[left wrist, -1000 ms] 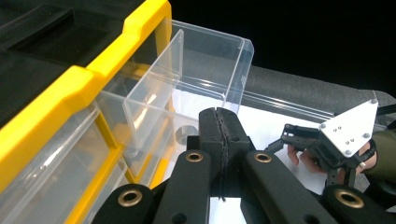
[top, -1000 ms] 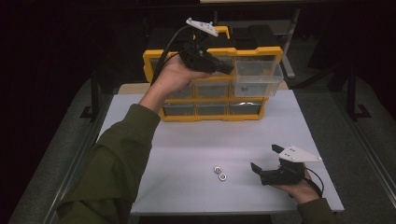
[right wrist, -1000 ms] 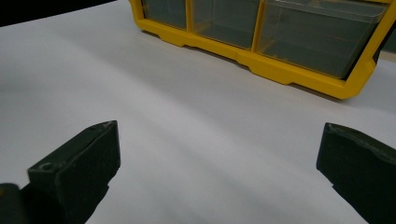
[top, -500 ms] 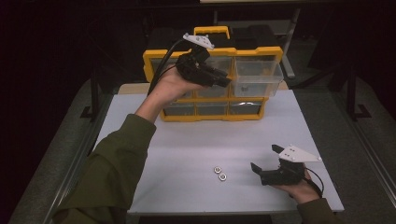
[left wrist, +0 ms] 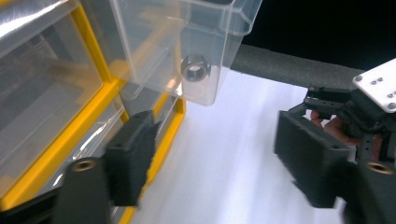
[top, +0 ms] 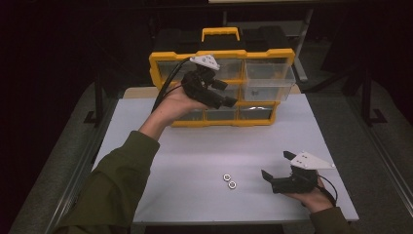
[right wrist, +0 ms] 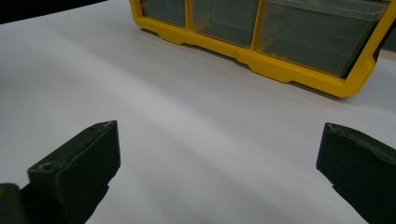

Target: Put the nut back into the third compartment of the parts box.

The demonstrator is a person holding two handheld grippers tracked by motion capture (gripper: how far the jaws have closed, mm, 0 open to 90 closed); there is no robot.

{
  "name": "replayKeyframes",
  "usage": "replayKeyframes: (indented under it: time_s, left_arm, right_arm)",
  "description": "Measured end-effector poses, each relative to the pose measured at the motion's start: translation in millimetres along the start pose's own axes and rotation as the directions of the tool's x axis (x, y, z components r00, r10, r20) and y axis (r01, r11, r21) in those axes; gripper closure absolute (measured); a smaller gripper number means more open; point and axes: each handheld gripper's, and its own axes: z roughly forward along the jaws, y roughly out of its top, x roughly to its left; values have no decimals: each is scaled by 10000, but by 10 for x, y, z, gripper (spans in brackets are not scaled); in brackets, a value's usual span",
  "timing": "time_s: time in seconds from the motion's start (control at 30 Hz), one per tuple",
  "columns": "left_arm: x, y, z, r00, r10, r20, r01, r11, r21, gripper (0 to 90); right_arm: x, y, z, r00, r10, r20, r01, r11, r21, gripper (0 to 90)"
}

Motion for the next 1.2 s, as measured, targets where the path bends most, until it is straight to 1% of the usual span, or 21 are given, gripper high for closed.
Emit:
replayKeyframes:
  time_s: [0.07,0.1,0.13,0.17,0.43,0.47,0.5,0.53,0.6,0.77,0.83,0.9,0.97,1.07,1.2]
  left_arm:
    - [-21,-36,17,9999,-90,-60,90,10000,33,195]
    - [-22,-53,22,9999,-49,-101,50,10000,57,171]
    - [-27,-67,24,9999,-25,-116,26,10000,68,161]
    - [-38,-90,34,9999,-93,-137,93,10000,29,151]
    - [-92,-246,104,9998,-174,-122,176,9997,179,102]
    - [-103,-266,119,9996,-256,-155,258,9995,156,84]
    - [-102,-278,121,9997,-161,-184,166,9995,271,72]
    - [-110,-298,133,9997,-187,-179,192,9994,278,56]
    - [-138,-344,160,9993,-332,-144,336,9989,336,29]
    - [-179,-435,218,9996,-285,-92,288,9989,381,0]
    - [-196,-470,243,9995,-318,-57,320,9987,386,0]
    - [-209,-506,266,9997,-251,-24,252,9985,483,0]
    - [-230,-539,290,9994,-332,-12,333,9985,433,0]
    - [-257,-591,320,9998,-208,1,208,9984,517,0]
    - [-310,-676,381,9997,-220,68,215,9977,647,0]
  right_arm:
    - [-1,-1,0,10000,2,-5,-2,10000,2,0]
    - [-1,-1,0,10000,-1,-1,1,10000,3,0]
    - [-1,-1,0,10000,0,-1,0,10000,-1,0]
    - [-1,-1,-1,10000,8,-2,-8,10000,-4,0]
    - [-3,-2,5,10000,-9,-20,9,10000,-9,0]
    - [-3,-2,5,10000,-14,-19,14,10000,-6,0]
    - [0,-3,3,10000,0,-8,0,10000,1,0]
    - [1,-2,2,10000,13,-12,-13,10000,5,0]
    - [0,-2,2,10000,13,-10,-13,10000,3,0]
    - [0,-3,4,10000,-33,-13,33,10000,1,0]
    - [0,-3,3,10000,-11,-11,11,10000,9,0]
    - [-2,-4,2,10000,-43,8,43,10000,19,0]
    - [-1,-3,1,10000,-19,1,19,10000,19,0]
    - [1,-3,2,10000,-20,-4,20,10000,17,0]
    - [-5,-5,5,10000,-52,-16,52,10000,3,0]
